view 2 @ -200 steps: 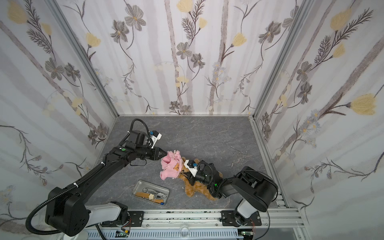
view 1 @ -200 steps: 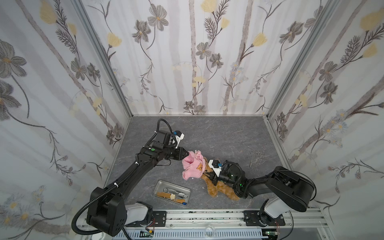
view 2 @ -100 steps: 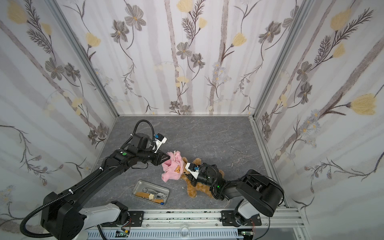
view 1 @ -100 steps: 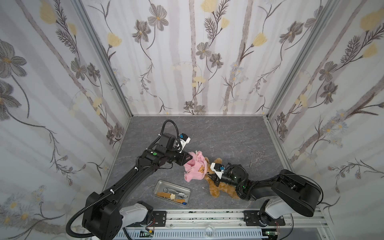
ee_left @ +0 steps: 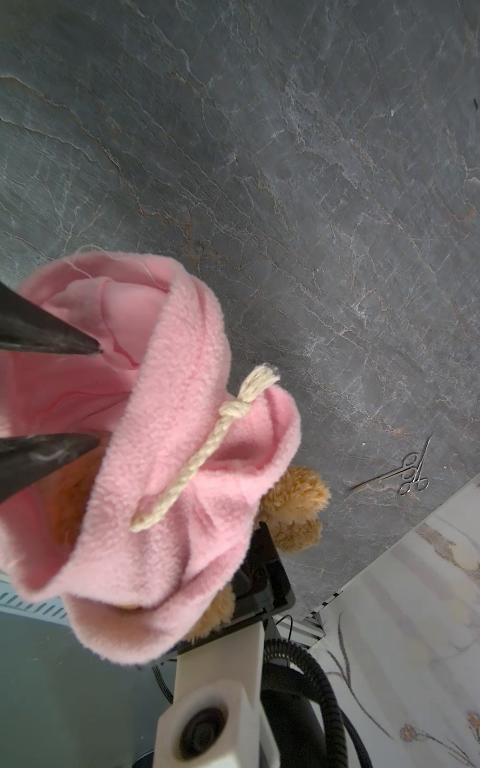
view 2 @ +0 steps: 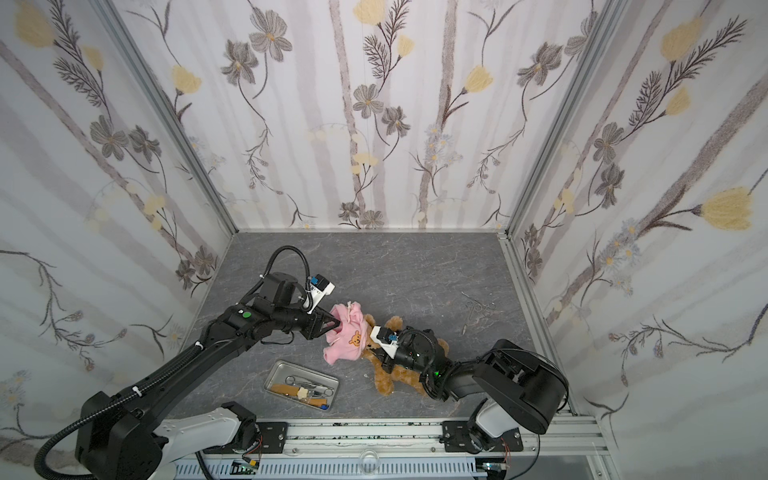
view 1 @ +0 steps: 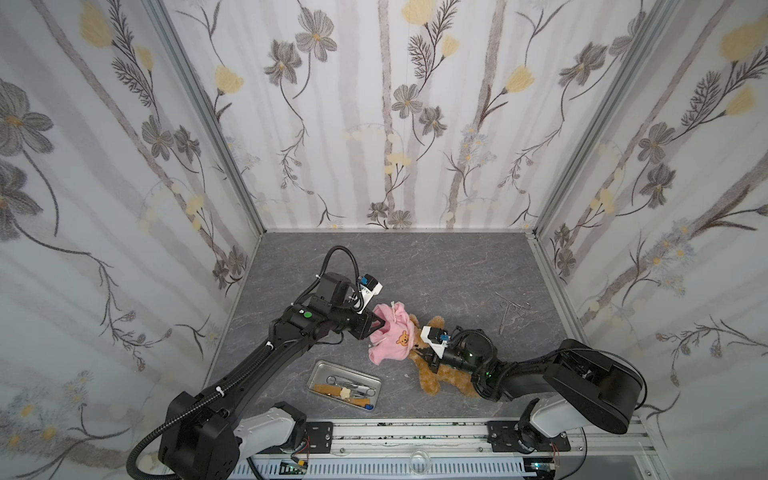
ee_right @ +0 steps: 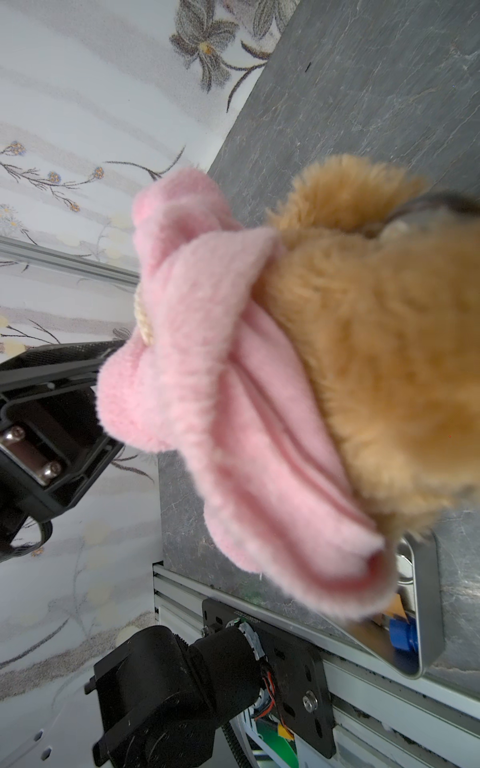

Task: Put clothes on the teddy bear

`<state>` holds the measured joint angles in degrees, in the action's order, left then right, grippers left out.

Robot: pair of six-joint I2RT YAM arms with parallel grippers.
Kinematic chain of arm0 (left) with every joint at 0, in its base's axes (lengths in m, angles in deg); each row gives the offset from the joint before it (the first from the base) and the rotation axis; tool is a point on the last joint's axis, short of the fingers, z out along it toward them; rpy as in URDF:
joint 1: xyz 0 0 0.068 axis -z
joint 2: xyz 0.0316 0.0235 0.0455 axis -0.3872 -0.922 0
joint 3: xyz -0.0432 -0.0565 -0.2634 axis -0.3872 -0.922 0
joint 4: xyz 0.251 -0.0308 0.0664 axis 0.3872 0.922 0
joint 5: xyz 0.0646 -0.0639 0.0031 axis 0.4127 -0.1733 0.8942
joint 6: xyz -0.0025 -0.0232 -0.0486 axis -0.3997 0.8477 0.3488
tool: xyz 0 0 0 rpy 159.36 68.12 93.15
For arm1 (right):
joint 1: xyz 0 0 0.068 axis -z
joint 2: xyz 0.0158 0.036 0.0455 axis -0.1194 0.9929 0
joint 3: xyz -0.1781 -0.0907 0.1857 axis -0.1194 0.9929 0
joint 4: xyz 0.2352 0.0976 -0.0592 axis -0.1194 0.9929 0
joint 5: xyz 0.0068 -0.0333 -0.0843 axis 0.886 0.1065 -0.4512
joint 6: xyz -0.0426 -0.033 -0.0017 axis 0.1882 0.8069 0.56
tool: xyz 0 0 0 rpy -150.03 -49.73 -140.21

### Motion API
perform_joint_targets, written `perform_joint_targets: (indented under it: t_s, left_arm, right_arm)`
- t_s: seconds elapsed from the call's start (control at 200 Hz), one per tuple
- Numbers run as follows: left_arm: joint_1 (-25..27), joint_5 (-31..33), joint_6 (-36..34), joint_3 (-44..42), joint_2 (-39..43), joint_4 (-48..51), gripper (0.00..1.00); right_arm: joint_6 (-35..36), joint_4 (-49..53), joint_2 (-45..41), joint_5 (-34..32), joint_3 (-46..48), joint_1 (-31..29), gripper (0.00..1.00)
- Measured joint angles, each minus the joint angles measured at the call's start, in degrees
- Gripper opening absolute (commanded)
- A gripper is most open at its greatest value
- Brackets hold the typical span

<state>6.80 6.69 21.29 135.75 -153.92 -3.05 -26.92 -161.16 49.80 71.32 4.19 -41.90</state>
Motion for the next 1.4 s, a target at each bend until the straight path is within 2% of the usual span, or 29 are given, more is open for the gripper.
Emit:
perform_joint_targets:
  t_s: [0.29, 0.515, 0.904, 1.399]
  left_arm:
    - [1.2, -5.0, -3.0, 0.3, -1.5, -0.3, 0.47]
    - [1.5, -9.4, -3.2, 0.0, -2.6, -0.4, 0.51]
    - [2.1, -11.8, 1.4, -1.7, -2.1, -0.5, 0.65]
    - [-0.7, -12.6, 2.4, -2.4, -3.1, -0.8, 0.52]
  right_arm:
    - [0.9, 0.1, 0.0, 0.0, 0.0, 0.0, 0.09]
    - [3.0, 1.9, -1.6, 0.0, -0.1, -0.4, 0.08]
    - [12.5, 12.9, -7.8, -3.1, -1.5, -2.2, 0.08]
    - [15.5, 15.1, -8.0, -5.5, -1.7, -2.7, 0.08]
